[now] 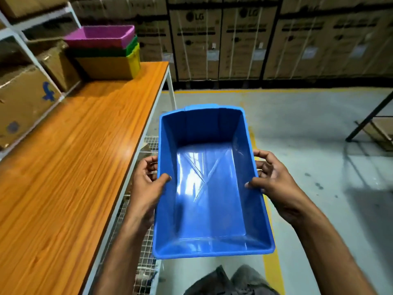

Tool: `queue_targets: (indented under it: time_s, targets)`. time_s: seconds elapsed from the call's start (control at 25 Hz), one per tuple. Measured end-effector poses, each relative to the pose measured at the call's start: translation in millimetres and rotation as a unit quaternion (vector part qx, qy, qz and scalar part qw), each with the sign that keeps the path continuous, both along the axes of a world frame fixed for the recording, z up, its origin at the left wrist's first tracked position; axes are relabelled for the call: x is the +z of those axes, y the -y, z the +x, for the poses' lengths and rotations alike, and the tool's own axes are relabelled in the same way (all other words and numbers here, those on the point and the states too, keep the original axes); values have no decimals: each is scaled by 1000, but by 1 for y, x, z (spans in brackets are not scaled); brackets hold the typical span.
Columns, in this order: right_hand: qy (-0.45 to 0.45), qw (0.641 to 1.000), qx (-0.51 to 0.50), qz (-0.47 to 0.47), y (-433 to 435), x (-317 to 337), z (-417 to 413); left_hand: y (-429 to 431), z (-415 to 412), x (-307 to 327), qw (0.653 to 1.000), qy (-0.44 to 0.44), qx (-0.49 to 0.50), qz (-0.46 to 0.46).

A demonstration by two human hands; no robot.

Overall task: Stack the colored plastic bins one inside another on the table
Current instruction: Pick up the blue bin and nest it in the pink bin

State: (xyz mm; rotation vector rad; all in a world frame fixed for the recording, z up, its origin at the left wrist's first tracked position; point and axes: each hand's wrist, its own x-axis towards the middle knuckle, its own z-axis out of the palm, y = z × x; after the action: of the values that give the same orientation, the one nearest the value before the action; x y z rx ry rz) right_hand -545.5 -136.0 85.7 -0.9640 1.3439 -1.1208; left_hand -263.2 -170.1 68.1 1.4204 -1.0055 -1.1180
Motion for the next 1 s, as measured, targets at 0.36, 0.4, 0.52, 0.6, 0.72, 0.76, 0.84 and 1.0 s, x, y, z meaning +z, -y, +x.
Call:
queue_targets:
  time_s: [0.36, 0.4, 0.52, 0.6, 0.72, 0.76, 0.84, 1.0]
  targets:
    - [105, 992, 48, 42, 215, -18, -111, 214, -71, 2, 984, -110, -106, 87]
    - [106, 992, 56, 41, 241, -18, -123, 236, -82, 4, 986, -112, -96, 83]
    - [101, 992, 76, 19, 324, -10, -153, 296, -112, 15, 991, -111, -63, 40]
    - [89, 992, 94, -1, 379, -4, -164, 334, -126, 23, 994, -106, -37, 2]
    - [67, 990, 119, -41, 451, -2, -165, 379, -133, 26, 996, -73, -28, -39]
    - [59, 989, 125, -55, 477, -3, -163, 397, -131, 25, 997, -53, -27, -47]
    - [35, 987, 132, -83, 524, -6, -155, 432, -124, 21, 997, -23, -24, -64]
    - [15, 980, 150, -130, 622, -13, -130, 515, -104, 14, 992, 0, -13, -123]
